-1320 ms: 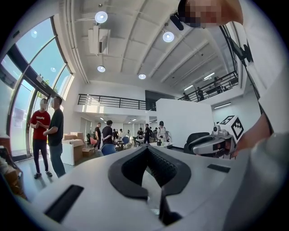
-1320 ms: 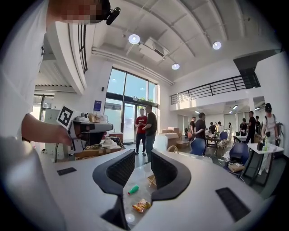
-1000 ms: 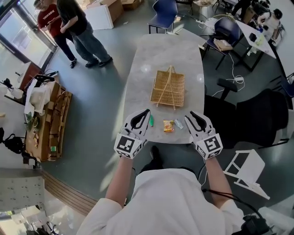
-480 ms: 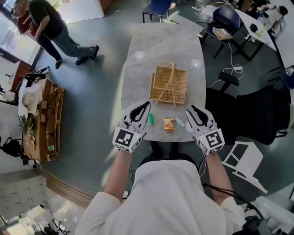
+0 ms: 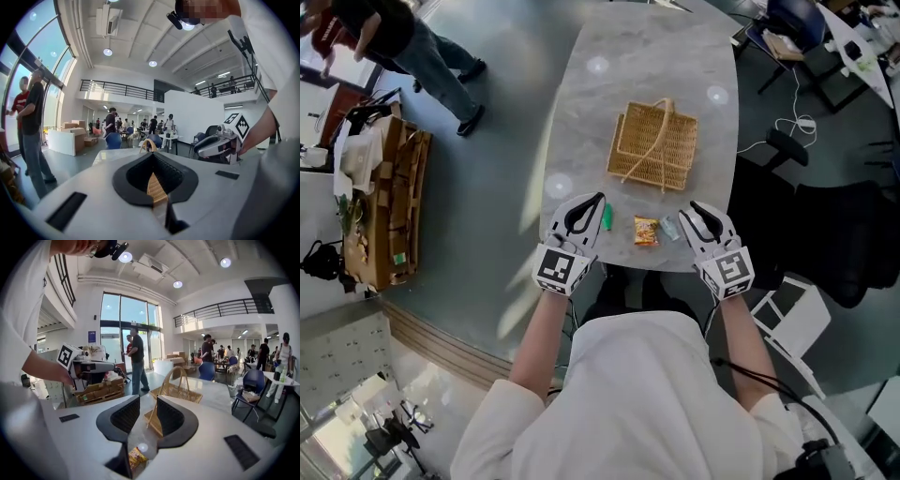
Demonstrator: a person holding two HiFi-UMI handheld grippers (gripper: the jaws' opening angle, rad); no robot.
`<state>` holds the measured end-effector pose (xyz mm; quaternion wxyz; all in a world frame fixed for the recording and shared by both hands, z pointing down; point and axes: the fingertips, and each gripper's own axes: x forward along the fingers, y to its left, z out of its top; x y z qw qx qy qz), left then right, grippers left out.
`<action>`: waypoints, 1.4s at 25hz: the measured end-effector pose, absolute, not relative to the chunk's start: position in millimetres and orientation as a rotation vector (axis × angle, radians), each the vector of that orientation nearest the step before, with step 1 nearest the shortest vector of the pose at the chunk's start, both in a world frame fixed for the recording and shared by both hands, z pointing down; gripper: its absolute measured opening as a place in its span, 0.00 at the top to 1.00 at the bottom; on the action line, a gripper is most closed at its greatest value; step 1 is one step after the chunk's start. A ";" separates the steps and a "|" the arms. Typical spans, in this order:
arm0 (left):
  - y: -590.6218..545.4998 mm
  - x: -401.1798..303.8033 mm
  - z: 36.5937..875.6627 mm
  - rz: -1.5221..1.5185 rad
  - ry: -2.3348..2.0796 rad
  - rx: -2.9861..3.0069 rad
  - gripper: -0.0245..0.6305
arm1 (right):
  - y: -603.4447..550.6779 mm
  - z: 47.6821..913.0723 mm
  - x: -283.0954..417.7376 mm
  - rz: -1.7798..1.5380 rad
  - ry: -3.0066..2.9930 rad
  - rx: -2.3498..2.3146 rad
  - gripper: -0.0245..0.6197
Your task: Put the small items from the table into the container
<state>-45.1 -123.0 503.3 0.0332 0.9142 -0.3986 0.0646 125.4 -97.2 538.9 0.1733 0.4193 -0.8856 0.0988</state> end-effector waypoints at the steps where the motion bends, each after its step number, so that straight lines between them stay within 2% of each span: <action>1: -119.4 -47.3 515.0 0.212 -1.225 2.788 0.95 | -93.6 558.0 123.1 0.322 -2.494 1.163 0.80; 10: -100.6 -65.2 626.8 0.361 -1.219 2.573 0.95 | -59.8 746.7 107.0 0.761 -2.233 1.001 0.78; 18: -76.6 -63.9 635.5 0.381 -1.214 2.552 0.95 | -33.9 857.8 88.6 0.890 -1.977 0.853 0.62; 22: -64.3 -80.5 644.5 0.392 -1.222 2.535 0.95 | -30.7 879.8 83.9 0.859 -1.884 0.848 0.63; 27: -63.0 -93.5 646.9 0.377 -1.261 2.495 0.95 | -33.3 870.8 80.0 0.841 -1.906 0.841 0.73; 35: -73.0 -87.5 626.5 0.352 -1.259 2.544 0.95 | -41.5 834.5 75.8 0.831 -1.972 0.838 0.74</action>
